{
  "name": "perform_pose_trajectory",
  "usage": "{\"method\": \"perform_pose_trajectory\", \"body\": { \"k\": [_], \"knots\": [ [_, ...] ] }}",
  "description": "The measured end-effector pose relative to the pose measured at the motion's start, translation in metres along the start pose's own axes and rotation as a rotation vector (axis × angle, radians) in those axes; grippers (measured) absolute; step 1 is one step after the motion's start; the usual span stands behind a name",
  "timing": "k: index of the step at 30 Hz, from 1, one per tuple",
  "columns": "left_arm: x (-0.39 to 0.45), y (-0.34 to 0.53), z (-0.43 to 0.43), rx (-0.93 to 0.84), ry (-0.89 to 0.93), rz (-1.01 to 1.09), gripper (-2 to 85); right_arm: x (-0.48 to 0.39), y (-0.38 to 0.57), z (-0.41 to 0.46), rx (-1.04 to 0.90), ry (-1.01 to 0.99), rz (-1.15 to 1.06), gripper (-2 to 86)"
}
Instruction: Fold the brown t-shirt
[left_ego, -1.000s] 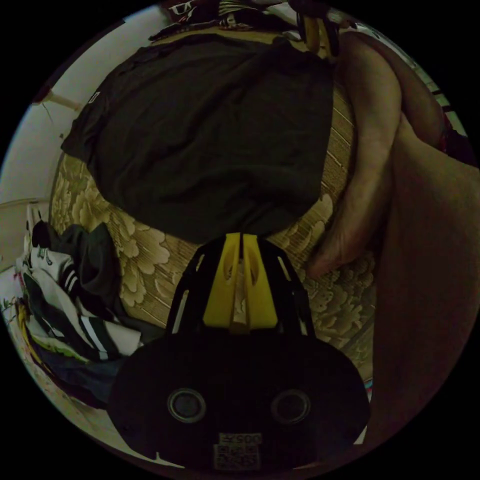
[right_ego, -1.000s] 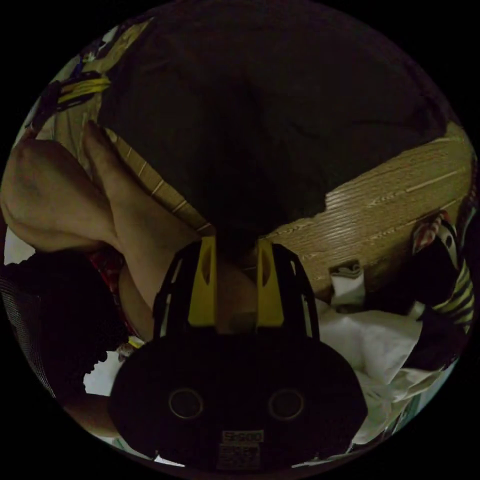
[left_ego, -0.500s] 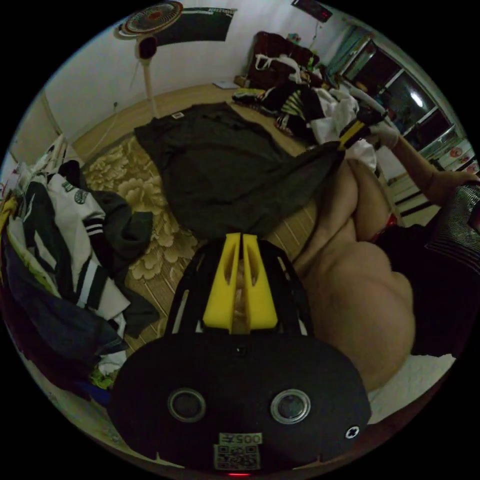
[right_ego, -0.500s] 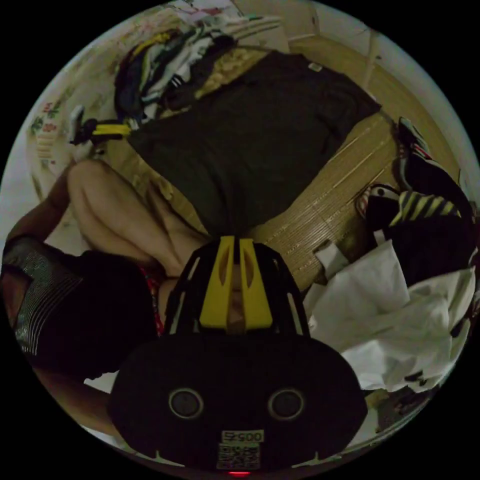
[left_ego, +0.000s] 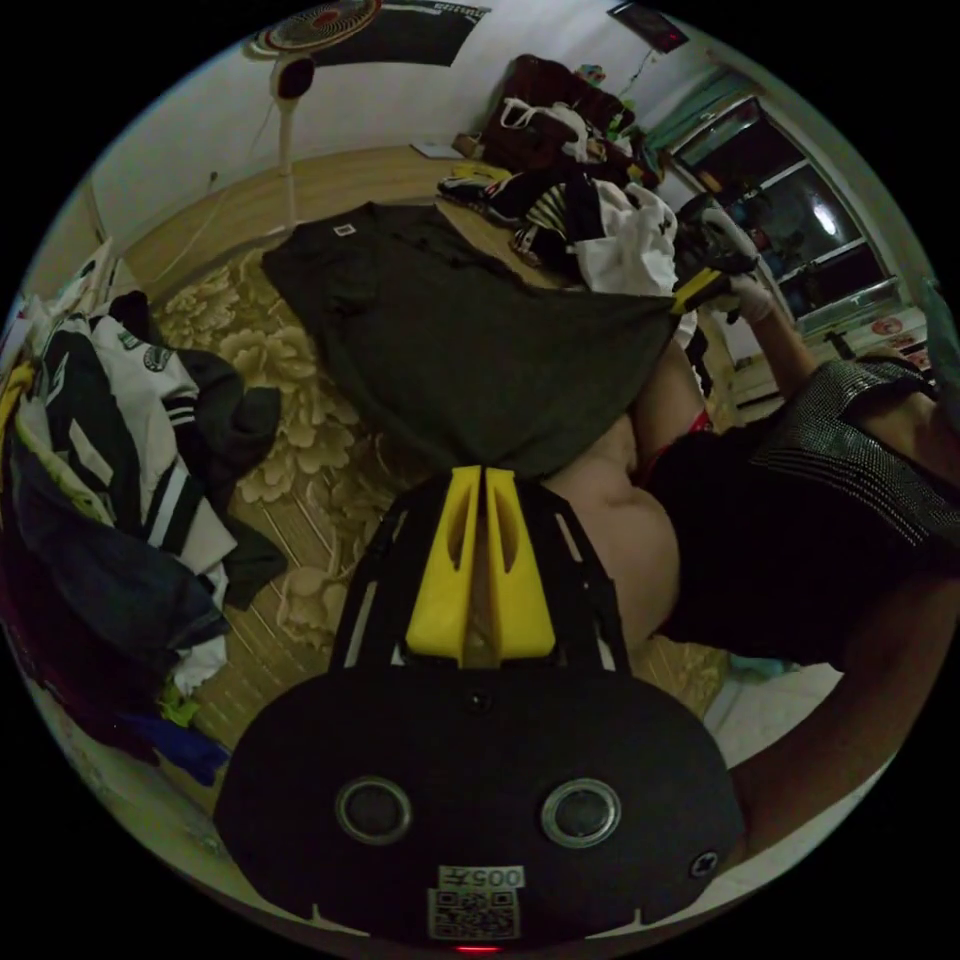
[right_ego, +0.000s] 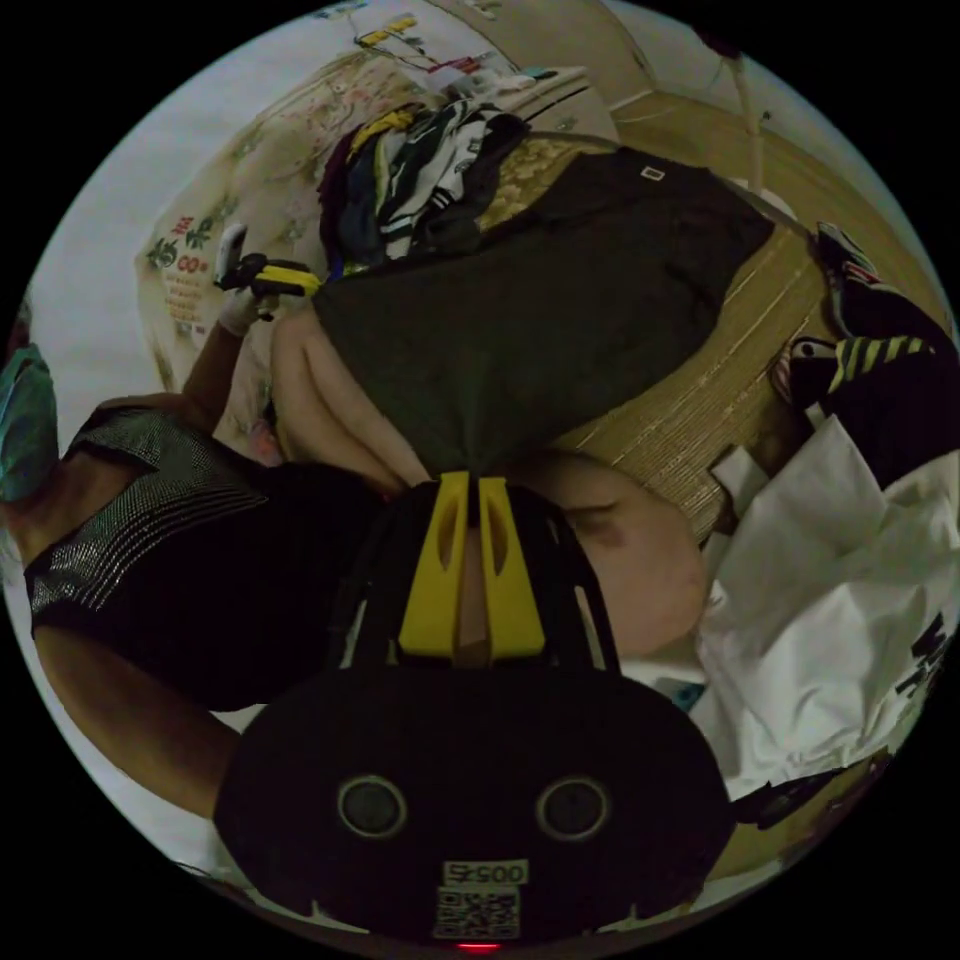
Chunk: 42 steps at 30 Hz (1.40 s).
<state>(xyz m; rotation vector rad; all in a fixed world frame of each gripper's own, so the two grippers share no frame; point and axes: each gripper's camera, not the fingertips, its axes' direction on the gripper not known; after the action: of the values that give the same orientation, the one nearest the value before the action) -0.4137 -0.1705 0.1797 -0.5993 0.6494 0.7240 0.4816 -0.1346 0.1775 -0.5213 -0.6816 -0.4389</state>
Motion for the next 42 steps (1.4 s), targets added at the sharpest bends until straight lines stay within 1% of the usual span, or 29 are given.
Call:
{"method": "perform_pose_trajectory", "body": {
  "k": [2,5,7,9,10,12,15,16,19,20,21,22,24,25,27,29,31,32,34,36,37,38,39,40,41,42],
  "knots": [
    [-0.03,-0.026,0.004,0.007,0.002,-0.032,0.3,0.036,-0.023,-0.007,0.042,-0.035,0.048,0.9],
    [-0.092,-0.08,0.005,0.035,0.004,-0.11,0.3,0.085,-0.064,-0.025,0.107,0.004,0.108,0.6],
    [-0.136,-0.116,0.004,0.064,-0.01,-0.186,0.4,0.114,-0.091,-0.039,0.157,0.047,0.142,0.3],
    [-0.195,-0.16,0.003,0.119,-0.016,-0.31,0.4,0.143,-0.119,-0.051,0.201,0.1,0.177,-0.1],
    [-0.209,-0.169,0.003,0.138,-0.014,-0.341,0.4,0.161,-0.135,-0.058,0.23,0.128,0.206,-0.5],
    [-0.258,-0.202,0.01,0.207,0.03,-0.442,0.3,0.188,-0.157,-0.063,0.276,0.156,0.26,-1.1],
    [-0.297,-0.229,0.026,0.272,0.079,-0.523,0.1,0.225,-0.181,-0.06,0.322,0.169,0.353,-1.0],
    [-0.303,-0.233,0.029,0.277,0.073,-0.537,0.0,0.235,-0.186,-0.058,0.332,0.202,0.388,-0.5],
    [-0.317,-0.244,0.036,0.297,-0.014,-0.559,-0.2,0.247,-0.187,-0.058,0.379,0.318,0.435,2.1],
    [-0.316,-0.246,0.035,0.311,-0.086,-0.543,-0.3,0.248,-0.184,-0.059,0.405,0.358,0.43,3.5],
    [-0.312,-0.25,0.036,0.305,-0.141,-0.5,-0.3,0.247,-0.183,-0.059,0.417,0.37,0.421,3.6],
    [-0.309,-0.252,0.038,0.293,-0.155,-0.465,-0.3,0.244,-0.182,-0.057,0.427,0.374,0.383,3.9],
    [-0.298,-0.264,0.055,0.227,-0.135,-0.288,-0.3,0.236,-0.186,-0.047,0.409,0.34,0.288,3.4],
    [-0.296,-0.268,0.061,0.199,-0.13,-0.259,-0.3,0.232,-0.192,-0.035,0.373,0.3,0.229,2.4],
    [-0.297,-0.287,0.087,0.07,-0.144,-0.194,-0.2,0.232,-0.205,-0.014,0.293,0.235,0.172,0.6],
    [-0.306,-0.306,0.103,-0.016,-0.152,-0.191,-0.1,0.24,-0.227,0.008,0.188,0.167,0.144,-0.6],
    [-0.324,-0.325,0.111,-0.06,-0.123,-0.24,-0.1,0.253,-0.243,0.011,0.184,0.172,0.187,-0.8],
    [-0.34,-0.337,0.111,-0.064,-0.087,-0.3,0.0,0.263,-0.252,0.006,0.209,0.16,0.225,-0.8],
    [-0.362,-0.349,0.105,-0.001,-0.018,-0.361,0.0,0.279,-0.262,-0.008,0.291,0.138,0.291,-0.9],
    [-0.387,-0.354,0.089,0.14,0.031,-0.461,0.0,0.291,-0.268,-0.023,0.374,0.146,0.359,-0.9],
    [-0.393,-0.354,0.086,0.177,0.047,-0.482,0.0,0.296,-0.271,-0.031,0.414,0.174,0.395,-0.9],
    [-0.401,-0.352,0.079,0.253,0.066,-0.517,0.0,0.298,-0.273,-0.036,0.436,0.21,0.411,-0.9],
    [-0.406,-0.348,0.072,0.311,0.055,-0.535,0.0,0.298,-0.273,-0.038,0.443,0.233,0.416,-0.9],
    [-0.406,-0.346,0.069,0.336,0.033,-0.542,0.0,0.296,-0.272,-0.042,0.461,0.299,0.437,-0.9],
    [-0.404,-0.34,0.063,0.378,-0.016,-0.544,-0.1,0.291,-0.268,-0.044,0.493,0.365,0.443,-0.9],
    [-0.399,-0.334,0.06,0.396,-0.054,-0.525,-0.1,0.287,-0.265,-0.045,0.505,0.389,0.438,-0.9]
  ]
}}
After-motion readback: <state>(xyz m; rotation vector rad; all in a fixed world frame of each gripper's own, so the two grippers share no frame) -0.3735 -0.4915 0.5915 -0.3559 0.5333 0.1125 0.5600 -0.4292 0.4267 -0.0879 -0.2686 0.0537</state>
